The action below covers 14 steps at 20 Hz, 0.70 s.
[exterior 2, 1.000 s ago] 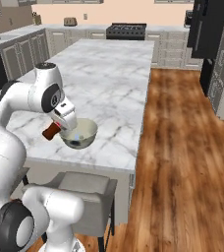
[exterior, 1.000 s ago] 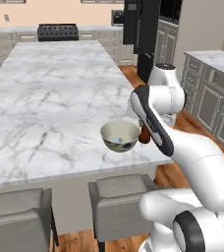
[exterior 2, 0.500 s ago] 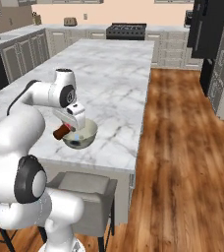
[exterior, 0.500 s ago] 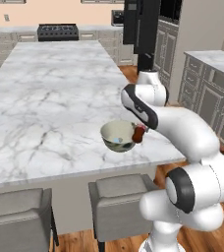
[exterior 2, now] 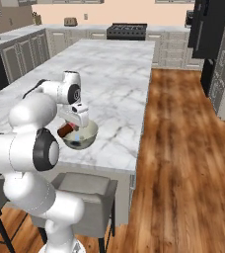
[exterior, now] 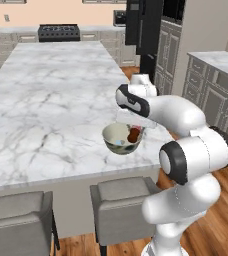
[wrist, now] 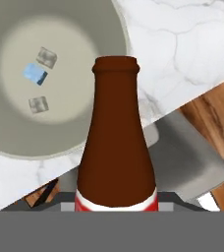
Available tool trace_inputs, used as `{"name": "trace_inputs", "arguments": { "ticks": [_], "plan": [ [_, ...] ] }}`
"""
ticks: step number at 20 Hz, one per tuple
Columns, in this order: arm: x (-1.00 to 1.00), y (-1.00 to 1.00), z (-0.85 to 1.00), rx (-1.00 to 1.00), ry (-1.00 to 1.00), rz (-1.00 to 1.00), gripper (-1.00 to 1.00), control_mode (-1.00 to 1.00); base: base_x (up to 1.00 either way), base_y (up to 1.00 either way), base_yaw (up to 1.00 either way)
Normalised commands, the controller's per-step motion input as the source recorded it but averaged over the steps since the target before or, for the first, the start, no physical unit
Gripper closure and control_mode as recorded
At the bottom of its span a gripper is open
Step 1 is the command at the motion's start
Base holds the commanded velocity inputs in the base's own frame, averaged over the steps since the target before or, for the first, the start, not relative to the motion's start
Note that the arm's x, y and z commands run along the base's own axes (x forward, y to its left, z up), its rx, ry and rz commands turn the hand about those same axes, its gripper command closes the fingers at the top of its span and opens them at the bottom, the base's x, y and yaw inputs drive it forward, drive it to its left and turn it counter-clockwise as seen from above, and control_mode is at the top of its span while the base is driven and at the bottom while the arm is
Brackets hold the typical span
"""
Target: Open the fridge, grab two sodas, and place both sodas inside the bowl with ice on the dining counter.
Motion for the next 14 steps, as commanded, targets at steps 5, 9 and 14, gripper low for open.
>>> {"name": "trace_inputs", "arguments": {
  "ticks": [5, 9, 14],
  "plan": [
    [0.36, 0.02, -0.28, 0.0, 0.04, 0.0, 1.0, -1.0, 0.0, 0.0, 0.0],
    [0.44, 0.0, -0.19, -0.01, 0.02, 0.0, 1.0, -1.0, 0.0, 0.0, 0.0],
    [0.45, 0.0, -0.27, -0.02, 0.02, 0.0, 1.0, -1.0, 0.0, 0.0, 0.0]
  ]
}}
